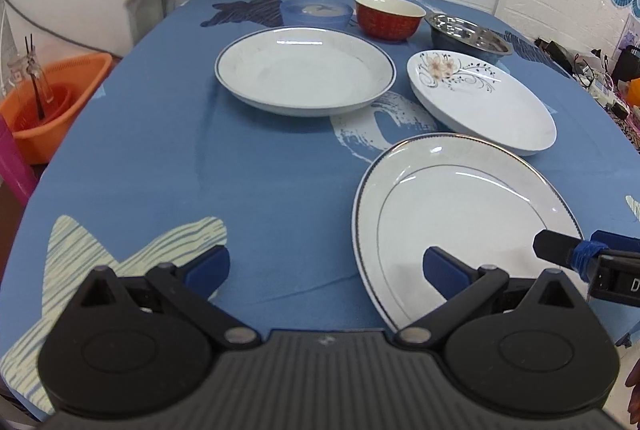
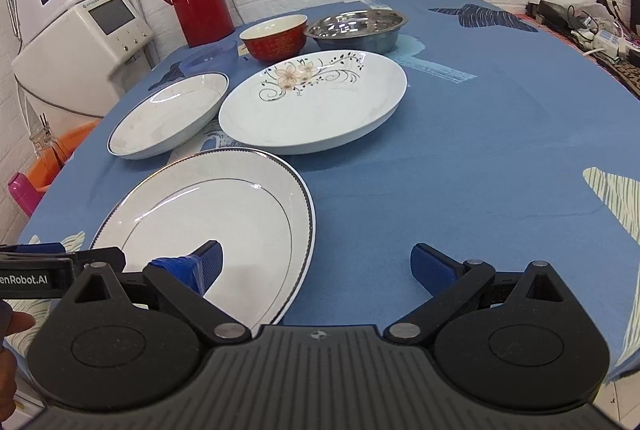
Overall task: Organize plates and bowls
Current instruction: 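Grasp the large gold-rimmed white plate rim with the right tool while the left tool grasps it too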
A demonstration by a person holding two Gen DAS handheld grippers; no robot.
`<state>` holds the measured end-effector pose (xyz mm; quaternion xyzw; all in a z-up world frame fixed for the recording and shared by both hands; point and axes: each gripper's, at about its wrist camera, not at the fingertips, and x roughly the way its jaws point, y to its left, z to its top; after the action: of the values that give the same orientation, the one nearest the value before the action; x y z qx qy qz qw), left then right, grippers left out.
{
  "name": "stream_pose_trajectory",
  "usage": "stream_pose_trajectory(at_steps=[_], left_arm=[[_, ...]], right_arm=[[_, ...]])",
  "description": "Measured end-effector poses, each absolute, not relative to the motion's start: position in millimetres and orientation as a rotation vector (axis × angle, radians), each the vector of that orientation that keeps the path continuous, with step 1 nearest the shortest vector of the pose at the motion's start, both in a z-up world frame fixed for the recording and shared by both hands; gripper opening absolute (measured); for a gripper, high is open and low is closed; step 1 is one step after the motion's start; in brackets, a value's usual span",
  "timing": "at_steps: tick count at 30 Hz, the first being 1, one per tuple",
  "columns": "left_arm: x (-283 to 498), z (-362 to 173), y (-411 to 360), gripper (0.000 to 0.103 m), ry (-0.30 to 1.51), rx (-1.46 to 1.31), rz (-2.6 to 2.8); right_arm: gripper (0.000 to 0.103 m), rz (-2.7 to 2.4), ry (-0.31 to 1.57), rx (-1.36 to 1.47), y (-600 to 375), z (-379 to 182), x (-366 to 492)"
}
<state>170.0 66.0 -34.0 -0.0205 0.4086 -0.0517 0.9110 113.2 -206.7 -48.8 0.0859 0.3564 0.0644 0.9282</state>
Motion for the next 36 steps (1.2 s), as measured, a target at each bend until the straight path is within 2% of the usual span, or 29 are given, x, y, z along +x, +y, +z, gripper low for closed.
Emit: stream_pose_trajectory(at_steps=[8, 21, 27, 28, 29, 31, 32, 35, 36], left_arm=[[181.8, -43.8, 57.5, 0.103, 0.879, -0.006, -0.111], [184.3, -41.1, 57.3, 0.103, 0.916, 0.004, -0.12], [183.5, -41.2, 53.5, 0.101, 0.924, 0.013, -0.14], [182.8, -41.0, 52.3, 0.097, 0.916, 0.016, -0.152], [180.9, -39.7, 51.3, 0.092, 0.9, 0.015, -0.172], [177.5, -35.3, 46.9, 0.059, 0.87, 0.022, -0.215], [176.6, -33.7, 44.3, 0.051, 0.866, 0.022, -0.242], [176.7, -33.0, 39.4, 0.045, 0.861, 0.007, -0.247], [177.3, -33.0, 40.9, 0.037, 0.865, -0.017, -0.251]], right_arm=[[0.089, 0.154, 0.76, -0.014, -176.4, -54.0, 120.4], [0.09, 0.241, 0.777, -0.041, -176.7, -52.0, 123.4], [0.084, 0.315, 0.754, -0.07, -171.2, -52.5, 122.2], [0.079, 0.329, 0.75, -0.075, -170.5, -52.1, 121.7], [0.07, 0.344, 0.742, -0.077, -169.8, -51.5, 121.1], [0.06, 0.342, 0.727, -0.076, -168.3, -49.8, 118.5], [0.056, 0.341, 0.723, -0.068, -169.3, -49.8, 118.2], [0.053, 0.324, 0.717, -0.051, -170.3, -49.9, 116.0], [0.054, 0.314, 0.718, -0.043, -169.5, -49.8, 114.8]])
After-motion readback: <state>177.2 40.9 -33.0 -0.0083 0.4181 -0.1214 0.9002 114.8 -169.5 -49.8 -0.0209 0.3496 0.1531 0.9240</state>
